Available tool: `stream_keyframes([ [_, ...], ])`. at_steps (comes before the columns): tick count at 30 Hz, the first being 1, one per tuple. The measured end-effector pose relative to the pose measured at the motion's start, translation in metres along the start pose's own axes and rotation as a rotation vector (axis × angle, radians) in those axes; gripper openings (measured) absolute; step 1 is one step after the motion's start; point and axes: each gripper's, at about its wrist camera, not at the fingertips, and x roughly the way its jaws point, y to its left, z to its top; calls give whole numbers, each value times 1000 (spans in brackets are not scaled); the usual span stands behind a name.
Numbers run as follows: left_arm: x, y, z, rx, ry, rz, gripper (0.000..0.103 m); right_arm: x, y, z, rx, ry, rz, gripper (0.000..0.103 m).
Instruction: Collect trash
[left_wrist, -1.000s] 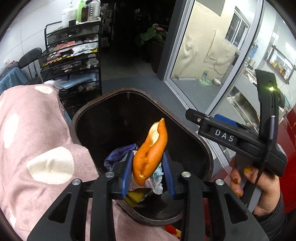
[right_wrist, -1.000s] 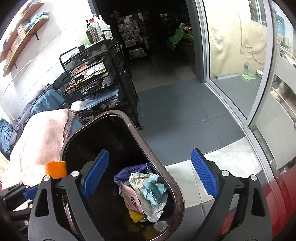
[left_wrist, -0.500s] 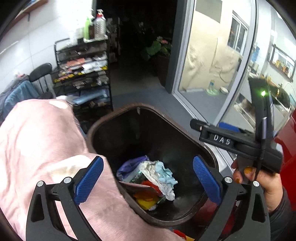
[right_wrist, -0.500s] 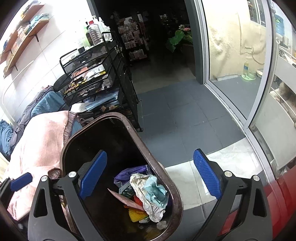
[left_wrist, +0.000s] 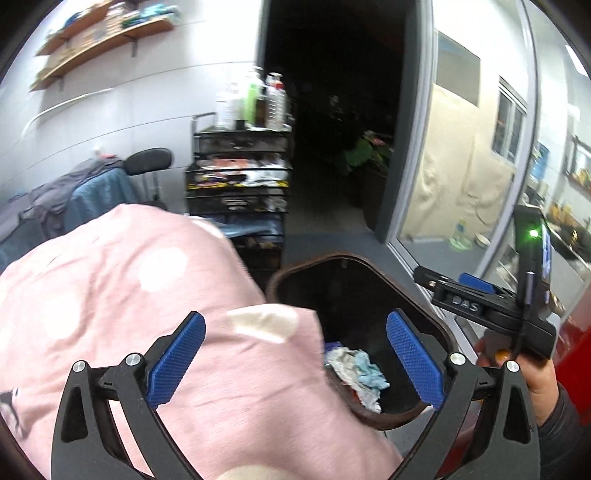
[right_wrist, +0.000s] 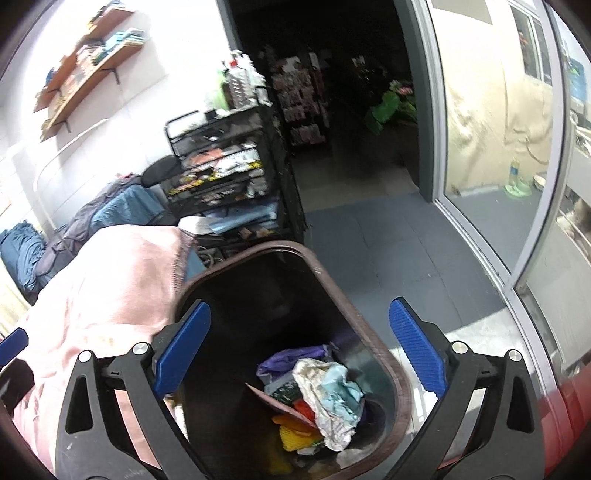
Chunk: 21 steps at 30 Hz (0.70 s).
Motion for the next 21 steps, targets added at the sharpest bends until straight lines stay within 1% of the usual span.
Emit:
stream_keyframes([
  [3,-13,17,-6,-45,-29,36,97,-12,16,-3,-39,-35,29,97],
  [7,-32,35,-16,-78,-66,108,97,-29,39,-9,-82,-84,87,97],
  [11,-56,46,-28,-88,-120,202,97,-50,65,-21,-145,-153,108,97],
  [12,-64,48,-31,-89,-144,231,97,-54,71,-24,-155,-164,112,97],
  [15,-82,52,-38,-92,-192,286,98,-70,89,-36,-203,-215,131,97],
  [17,-93,55,-44,-91,-214,327,98,-82,104,-46,-257,-249,144,97],
  [21,-111,62,-51,-120,-244,365,98,-101,122,-60,-316,-283,191,97],
])
